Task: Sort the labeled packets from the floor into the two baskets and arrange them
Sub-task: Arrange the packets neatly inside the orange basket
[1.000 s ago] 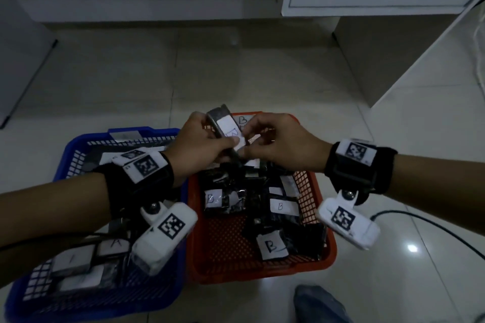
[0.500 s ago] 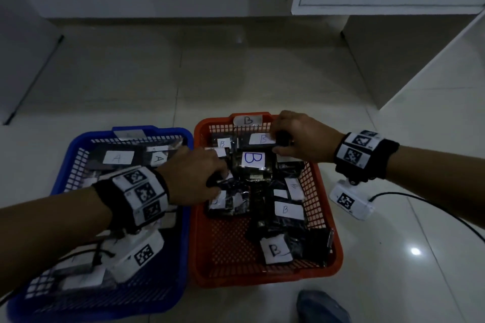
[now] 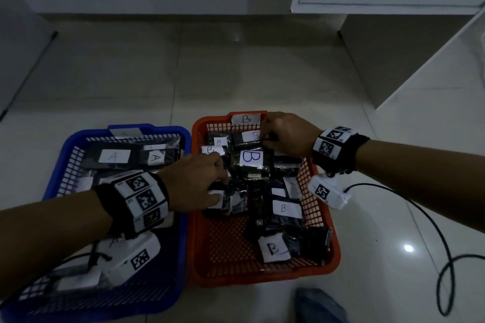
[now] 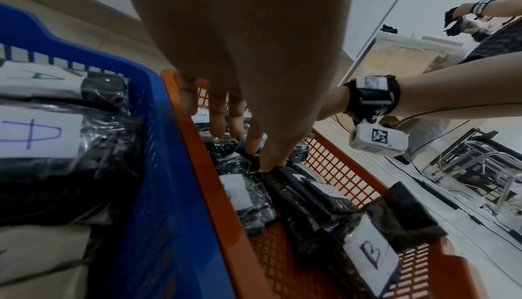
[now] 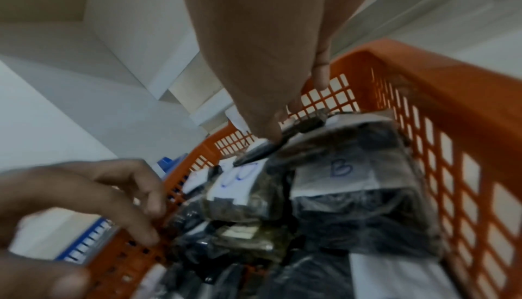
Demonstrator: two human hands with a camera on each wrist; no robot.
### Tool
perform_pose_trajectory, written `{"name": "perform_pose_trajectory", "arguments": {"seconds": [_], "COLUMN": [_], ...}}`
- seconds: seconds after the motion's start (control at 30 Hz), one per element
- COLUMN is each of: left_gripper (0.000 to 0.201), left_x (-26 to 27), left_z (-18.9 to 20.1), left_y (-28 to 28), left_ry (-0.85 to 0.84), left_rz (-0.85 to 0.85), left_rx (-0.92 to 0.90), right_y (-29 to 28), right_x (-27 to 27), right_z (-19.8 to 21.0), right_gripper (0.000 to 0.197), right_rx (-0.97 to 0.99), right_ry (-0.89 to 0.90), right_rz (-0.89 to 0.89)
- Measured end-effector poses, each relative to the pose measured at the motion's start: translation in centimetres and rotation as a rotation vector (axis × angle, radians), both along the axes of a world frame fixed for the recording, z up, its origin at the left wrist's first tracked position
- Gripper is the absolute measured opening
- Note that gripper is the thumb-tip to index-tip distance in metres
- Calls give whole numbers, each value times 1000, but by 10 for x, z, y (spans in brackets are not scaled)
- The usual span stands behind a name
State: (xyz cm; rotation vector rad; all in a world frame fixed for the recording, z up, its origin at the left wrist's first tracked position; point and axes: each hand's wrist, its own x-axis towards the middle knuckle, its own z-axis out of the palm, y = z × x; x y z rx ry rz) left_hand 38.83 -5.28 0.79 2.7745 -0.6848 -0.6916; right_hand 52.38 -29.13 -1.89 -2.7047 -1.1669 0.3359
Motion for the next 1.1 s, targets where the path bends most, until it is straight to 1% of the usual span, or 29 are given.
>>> {"name": "perform_pose_trajectory", "arguments": {"seconds": [0.13,0.17,0.2,0.23,0.27,0.3,0.33,0.37,0.4,0.43,0.53,0.63,0.7,0.77,0.83,0.9,0.97,1.03,1.1], "left_gripper": [13,9,8,8,8,9,10,12,14,17,28,29,26,22,21,22,26,34,46], "left_x": [-5,-6,-7,-8,-9,-10,-12,-14,-16,-18,-23,-22,-19,-15,-10,-3,1,5,8], "left_z": [2,2,0,0,-1,-2,-3,-3,-2,-2,0,0,-1,0,1,2,2,-1,-4], "left_y": [1,2,2,3,4,3,2,-1,-4,-9,-23,-31,-31,-29,-24,-15,-4,7,13], "left_ry": [18,22,28,39,56,80,103,122,133,142,164,153,128,62,-10,-76,-141,-181,-165], "left_rz": [3,-7,-16,-23,-31,-39,-53,-70,-90,-109,-141,-145,-121,-85,-41,2,47,91,116], "left_rx": [-97,-106,-103,-95,-94,-103,-119,-125,-121,-111,-110,-118,-118,-122,-102,-62,-33,-16,9], "right_y": [-8,-10,-13,-17,-21,-25,-30,-35,-39,-42,-47,-50,-53,-54,-54,-50,-42,-28,-11], "right_x": [-9,-16,-25,-36,-49,-63,-75,-85,-92,-96,-100,-98,-94,-87,-76,-58,-36,-16,-5], "right_z": [20,27,33,38,40,39,35,30,24,19,13,13,14,17,24,33,39,38,31], "right_gripper": [15,13,12,12,13,19,27,34,37,39,41,30,23,17,12,13,15,17,18], "right_rx": [98,121,122,78,-21,-156,-288,-384,-435,-437,-344,-217,-125,-48,46,152,234,263,262], "right_ry": [6,24,78,167,263,328,342,312,263,222,220,276,396,531,581,530,409,290,273], "right_rz": [4,29,61,97,137,180,229,277,308,313,258,199,126,70,43,-17,-103,-128,-118]}}
